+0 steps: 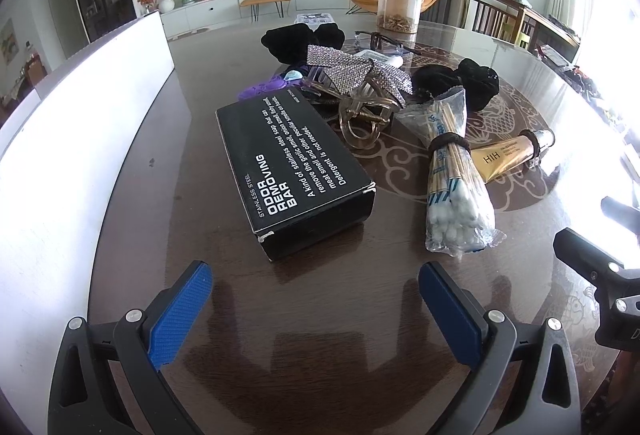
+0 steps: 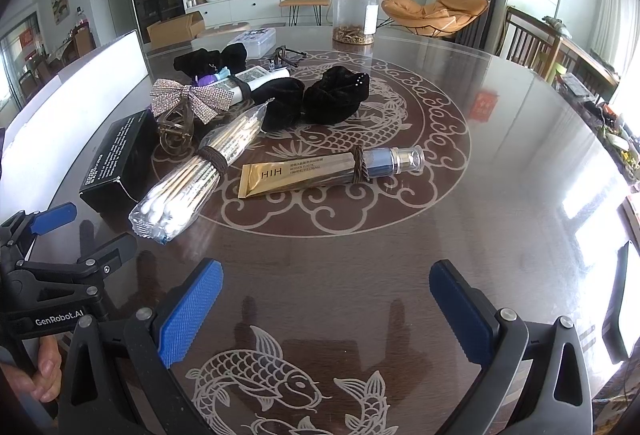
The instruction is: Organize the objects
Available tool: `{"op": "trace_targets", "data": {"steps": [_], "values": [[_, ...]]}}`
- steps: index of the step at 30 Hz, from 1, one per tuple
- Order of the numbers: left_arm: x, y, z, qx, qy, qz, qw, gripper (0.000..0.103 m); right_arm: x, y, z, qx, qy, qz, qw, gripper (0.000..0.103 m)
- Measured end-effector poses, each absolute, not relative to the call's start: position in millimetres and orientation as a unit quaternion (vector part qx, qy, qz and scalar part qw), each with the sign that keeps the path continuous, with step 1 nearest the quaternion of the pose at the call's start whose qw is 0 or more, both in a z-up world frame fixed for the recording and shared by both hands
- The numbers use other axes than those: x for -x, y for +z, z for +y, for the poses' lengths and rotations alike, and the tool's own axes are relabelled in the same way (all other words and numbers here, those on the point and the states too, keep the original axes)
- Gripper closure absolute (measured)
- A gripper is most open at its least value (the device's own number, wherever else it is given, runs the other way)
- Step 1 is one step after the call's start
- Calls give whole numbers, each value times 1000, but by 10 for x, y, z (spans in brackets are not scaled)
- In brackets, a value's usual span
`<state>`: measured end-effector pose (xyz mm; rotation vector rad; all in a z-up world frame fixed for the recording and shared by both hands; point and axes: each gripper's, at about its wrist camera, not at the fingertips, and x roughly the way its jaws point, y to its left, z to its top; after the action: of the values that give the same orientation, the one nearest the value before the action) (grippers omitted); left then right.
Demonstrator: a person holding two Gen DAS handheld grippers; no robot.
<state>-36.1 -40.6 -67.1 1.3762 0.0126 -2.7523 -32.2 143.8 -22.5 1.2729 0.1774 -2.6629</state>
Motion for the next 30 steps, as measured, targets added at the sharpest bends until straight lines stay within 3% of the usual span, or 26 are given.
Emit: {"op": "trace_targets", "data": {"steps": [30], "values": [[372,-693,-442,-450,-892,15,30,0,335,-265,1434,-443,-889,59,96,0]]}}
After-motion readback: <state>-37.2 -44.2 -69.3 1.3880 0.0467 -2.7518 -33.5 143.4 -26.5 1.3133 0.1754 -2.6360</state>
